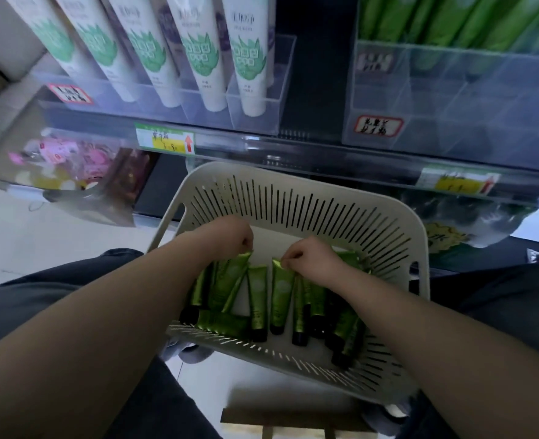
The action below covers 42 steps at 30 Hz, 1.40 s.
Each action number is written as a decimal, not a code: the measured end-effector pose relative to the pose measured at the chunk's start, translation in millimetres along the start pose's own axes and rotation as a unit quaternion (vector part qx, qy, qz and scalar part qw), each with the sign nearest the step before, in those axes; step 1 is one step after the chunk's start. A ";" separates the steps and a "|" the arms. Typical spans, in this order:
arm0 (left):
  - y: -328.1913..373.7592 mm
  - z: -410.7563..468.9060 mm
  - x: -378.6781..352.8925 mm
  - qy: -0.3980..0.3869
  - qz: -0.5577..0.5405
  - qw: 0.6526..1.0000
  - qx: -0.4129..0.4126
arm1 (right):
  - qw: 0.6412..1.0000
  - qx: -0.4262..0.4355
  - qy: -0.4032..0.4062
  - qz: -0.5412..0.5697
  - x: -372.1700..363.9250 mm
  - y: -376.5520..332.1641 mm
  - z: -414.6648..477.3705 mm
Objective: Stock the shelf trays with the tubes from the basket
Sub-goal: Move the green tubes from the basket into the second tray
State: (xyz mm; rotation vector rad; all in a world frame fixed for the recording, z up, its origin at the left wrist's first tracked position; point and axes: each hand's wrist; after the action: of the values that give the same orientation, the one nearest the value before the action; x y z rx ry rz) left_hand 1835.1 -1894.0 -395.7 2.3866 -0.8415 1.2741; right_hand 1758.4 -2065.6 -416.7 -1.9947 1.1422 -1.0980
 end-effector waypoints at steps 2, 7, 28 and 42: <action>1.2 -10.2 4.3 0.005 0.007 1.000 0.008 | 1.000 0.007 0.004 0.008 6.7 -5.5 -8.6; 9.8 -34.4 21.7 0.051 0.001 0.999 0.014 | 0.999 0.031 0.022 0.014 25.0 -19.9 -31.1; 111.8 -88.7 163.8 0.280 0.065 0.957 -0.044 | 0.975 0.166 0.142 0.037 147.4 -72.0 -134.8; 179.1 -85.7 267.7 0.373 0.084 0.919 -0.092 | 0.938 0.265 0.212 0.066 235.1 -104.5 -180.1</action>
State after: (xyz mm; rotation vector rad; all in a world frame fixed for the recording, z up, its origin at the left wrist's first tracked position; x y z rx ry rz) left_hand 1783.3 -2083.8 -126.6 1.4952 -0.8620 1.8800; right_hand 1712.7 -2240.4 -159.8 -1.2830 1.0184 -1.6109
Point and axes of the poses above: each hand's wrist, its own z-axis towards the middle knuckle, its own x-axis out of the back of the hand, y = z × x, and after that the axes turned 14 degrees about z, right-handed
